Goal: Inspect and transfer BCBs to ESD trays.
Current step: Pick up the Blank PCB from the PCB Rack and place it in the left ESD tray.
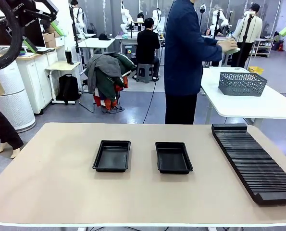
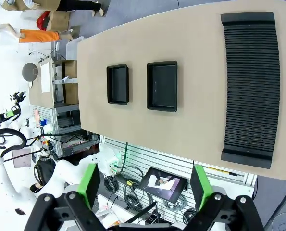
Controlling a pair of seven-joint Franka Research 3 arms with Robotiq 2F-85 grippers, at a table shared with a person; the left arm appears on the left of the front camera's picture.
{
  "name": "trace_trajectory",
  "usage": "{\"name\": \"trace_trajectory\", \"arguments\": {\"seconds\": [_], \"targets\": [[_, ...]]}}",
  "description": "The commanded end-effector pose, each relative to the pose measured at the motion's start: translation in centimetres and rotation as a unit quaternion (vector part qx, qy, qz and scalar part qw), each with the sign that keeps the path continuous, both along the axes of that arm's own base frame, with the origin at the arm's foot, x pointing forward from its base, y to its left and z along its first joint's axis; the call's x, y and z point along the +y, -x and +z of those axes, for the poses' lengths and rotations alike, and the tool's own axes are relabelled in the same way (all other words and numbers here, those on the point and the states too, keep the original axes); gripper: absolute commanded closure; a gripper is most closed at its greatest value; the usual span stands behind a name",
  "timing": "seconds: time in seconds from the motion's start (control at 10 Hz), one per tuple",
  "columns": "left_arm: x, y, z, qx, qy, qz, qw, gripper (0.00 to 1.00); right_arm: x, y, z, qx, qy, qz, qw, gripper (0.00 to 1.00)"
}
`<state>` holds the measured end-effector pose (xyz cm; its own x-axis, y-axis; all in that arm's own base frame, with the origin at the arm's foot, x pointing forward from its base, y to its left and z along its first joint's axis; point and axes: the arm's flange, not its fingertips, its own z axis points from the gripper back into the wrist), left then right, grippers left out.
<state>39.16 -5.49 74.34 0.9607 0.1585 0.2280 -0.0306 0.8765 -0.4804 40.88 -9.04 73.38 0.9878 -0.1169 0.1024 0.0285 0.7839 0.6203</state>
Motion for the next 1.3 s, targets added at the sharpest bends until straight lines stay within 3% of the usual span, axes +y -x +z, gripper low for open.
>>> {"name": "trace_trajectory", "arguments": {"seconds": [0.0,0.6,1.2], "targets": [[0.0,0.0,0.0,0.0,0.0,0.0,1.0,0.0,0.0,0.0,0.0,0.0,0.0,0.0,1.0,0.0],[-0.1,0.2,2.0,0.003,-0.033,0.015,0.999,0.0,-1.0,0.4,3.4,-0.025,0.003,-0.006,1.0,0.0],[-0.2,0.5,2.4,0.008,-0.039,0.013,0.999,0.0,-1.3,0.9,4.6,-0.023,0.034,-0.034,0.999,0.0]]}}
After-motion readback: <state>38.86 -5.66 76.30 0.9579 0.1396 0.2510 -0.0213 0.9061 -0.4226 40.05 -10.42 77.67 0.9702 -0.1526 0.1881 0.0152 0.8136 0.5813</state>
